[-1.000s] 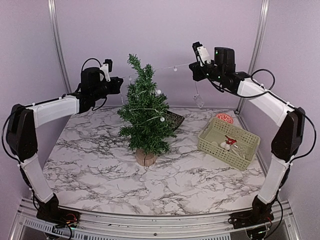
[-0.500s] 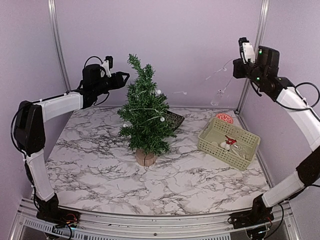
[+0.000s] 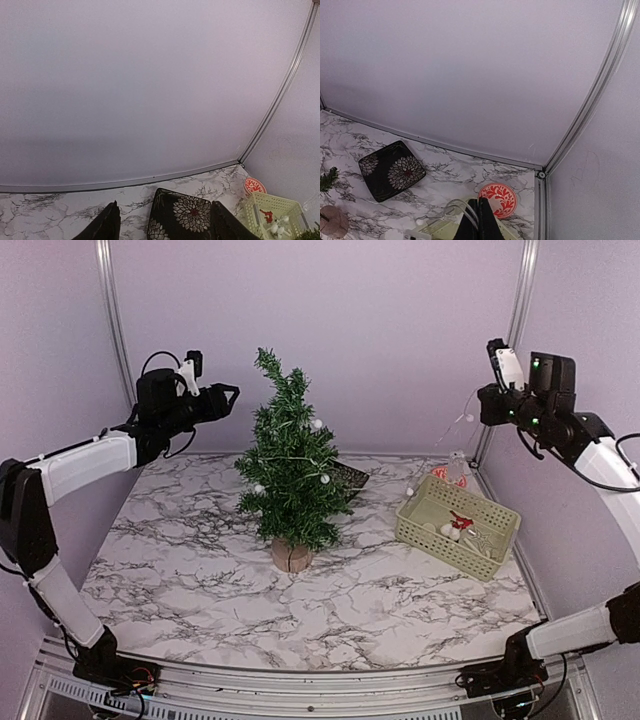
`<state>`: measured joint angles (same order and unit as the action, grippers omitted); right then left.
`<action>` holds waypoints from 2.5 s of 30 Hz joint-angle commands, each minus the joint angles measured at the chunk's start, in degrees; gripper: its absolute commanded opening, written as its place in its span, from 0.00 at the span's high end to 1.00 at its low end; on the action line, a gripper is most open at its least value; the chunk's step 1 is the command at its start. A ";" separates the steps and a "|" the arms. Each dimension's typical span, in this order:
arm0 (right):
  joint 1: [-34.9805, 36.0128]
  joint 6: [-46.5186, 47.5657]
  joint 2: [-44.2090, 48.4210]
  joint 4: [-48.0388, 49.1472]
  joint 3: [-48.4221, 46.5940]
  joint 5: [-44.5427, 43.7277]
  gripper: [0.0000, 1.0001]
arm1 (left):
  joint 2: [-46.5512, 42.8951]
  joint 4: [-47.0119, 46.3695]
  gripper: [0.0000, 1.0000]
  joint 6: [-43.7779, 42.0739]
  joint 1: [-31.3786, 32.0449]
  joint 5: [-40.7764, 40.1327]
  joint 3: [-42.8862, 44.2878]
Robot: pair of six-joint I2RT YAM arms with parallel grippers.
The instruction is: Decorate the small christmas tree
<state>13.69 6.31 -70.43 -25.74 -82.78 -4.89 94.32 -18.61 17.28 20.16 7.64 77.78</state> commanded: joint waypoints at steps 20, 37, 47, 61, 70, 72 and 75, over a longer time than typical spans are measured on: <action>3.50 4.49 10.37 -25.37 -20.90 30.84 1.00 | -25.98 20.48 0.43 -24.97 22.79 -9.62 -6.37; 7.63 -10.27 17.28 -20.74 -16.56 57.25 1.00 | -14.07 21.26 0.48 -33.72 48.86 -4.10 1.33; 9.94 -12.73 19.09 -19.18 -11.69 59.47 1.00 | -2.58 15.70 0.50 -36.63 51.91 -7.33 12.08; 12.22 -10.88 17.91 -21.16 -9.94 58.55 1.00 | 7.97 15.57 0.70 -39.70 51.84 -3.75 23.42; 15.84 -7.91 14.41 -22.41 -10.64 56.55 1.00 | -3.08 18.52 1.00 -36.14 51.91 1.80 10.72; 16.99 -7.33 13.25 -22.01 -10.64 56.00 1.00 | -7.41 18.52 1.00 -34.71 51.83 1.05 6.01; 21.76 -6.46 10.82 -21.09 -10.87 52.28 1.00 | -13.23 18.52 1.00 -32.34 51.86 -0.73 -0.55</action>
<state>30.92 -2.20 -57.47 -48.51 -92.62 51.05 88.44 -1.17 -18.79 72.16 7.86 83.05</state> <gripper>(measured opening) 0.008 0.005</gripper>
